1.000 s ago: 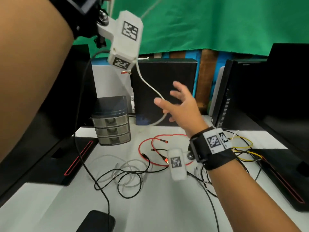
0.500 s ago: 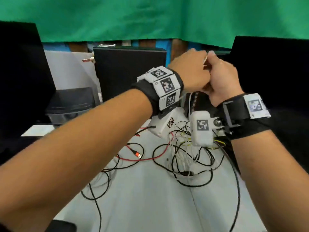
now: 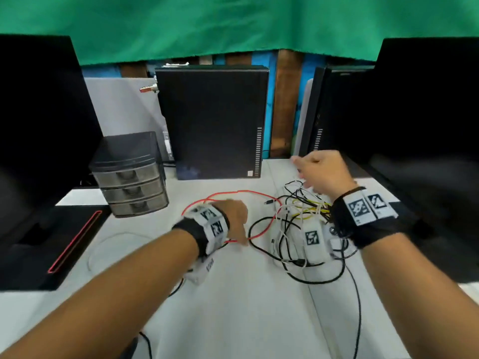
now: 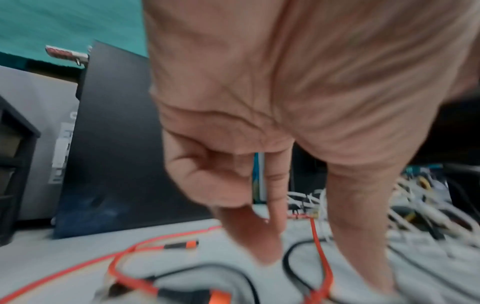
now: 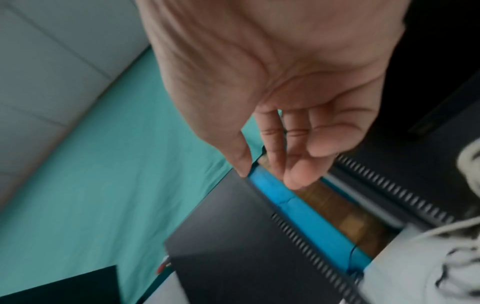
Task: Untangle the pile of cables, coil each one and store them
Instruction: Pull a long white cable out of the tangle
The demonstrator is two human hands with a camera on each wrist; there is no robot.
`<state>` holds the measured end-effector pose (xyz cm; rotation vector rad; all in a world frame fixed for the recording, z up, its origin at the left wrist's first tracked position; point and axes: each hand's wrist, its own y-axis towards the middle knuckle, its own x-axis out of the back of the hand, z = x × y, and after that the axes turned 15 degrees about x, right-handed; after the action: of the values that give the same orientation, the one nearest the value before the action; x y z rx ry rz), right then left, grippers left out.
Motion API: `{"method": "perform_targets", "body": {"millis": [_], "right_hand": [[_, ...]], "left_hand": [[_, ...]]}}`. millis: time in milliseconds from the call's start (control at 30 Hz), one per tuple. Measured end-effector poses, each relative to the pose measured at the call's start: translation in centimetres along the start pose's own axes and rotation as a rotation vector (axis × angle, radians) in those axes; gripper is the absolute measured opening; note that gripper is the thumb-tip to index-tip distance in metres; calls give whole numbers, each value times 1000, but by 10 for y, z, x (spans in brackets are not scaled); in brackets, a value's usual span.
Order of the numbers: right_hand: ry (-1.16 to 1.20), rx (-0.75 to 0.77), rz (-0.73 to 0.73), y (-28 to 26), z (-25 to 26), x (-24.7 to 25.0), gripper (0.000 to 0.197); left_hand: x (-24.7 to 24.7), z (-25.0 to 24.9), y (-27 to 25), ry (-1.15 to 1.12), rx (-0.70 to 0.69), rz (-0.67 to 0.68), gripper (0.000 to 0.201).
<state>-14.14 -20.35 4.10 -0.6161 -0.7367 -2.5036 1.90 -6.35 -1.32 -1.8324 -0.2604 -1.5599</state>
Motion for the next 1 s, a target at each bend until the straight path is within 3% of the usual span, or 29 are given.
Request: {"method": "perform_targets", "body": {"millis": [67, 133, 200, 300, 600, 667, 733, 833, 1000], "right_hand": [[64, 82, 66, -15, 14, -19, 30], [78, 137, 128, -28, 21, -35, 27], [90, 140, 193, -38, 19, -49, 26], [137, 104, 268, -54, 5, -65, 23], [190, 101, 324, -74, -21, -80, 15], [167, 116, 371, -72, -16, -88, 9], [117, 124, 451, -72, -11, -100, 13], [81, 114, 520, -74, -9, -113, 12], [62, 62, 538, -78, -16, -115, 7]], "left_hand": [[-17, 0, 4, 146, 45, 39, 57], [-23, 3, 2, 178, 46, -23, 39], [-26, 6, -1, 199, 44, -78, 28], [-27, 16, -1, 244, 50, -101, 27], [26, 48, -16, -34, 67, -200, 26], [29, 52, -19, -76, 58, -139, 25], [23, 52, -24, -92, 69, -6, 43], [2, 52, -22, 97, 50, 1, 54], [-24, 57, -21, 337, 13, -42, 27]]}}
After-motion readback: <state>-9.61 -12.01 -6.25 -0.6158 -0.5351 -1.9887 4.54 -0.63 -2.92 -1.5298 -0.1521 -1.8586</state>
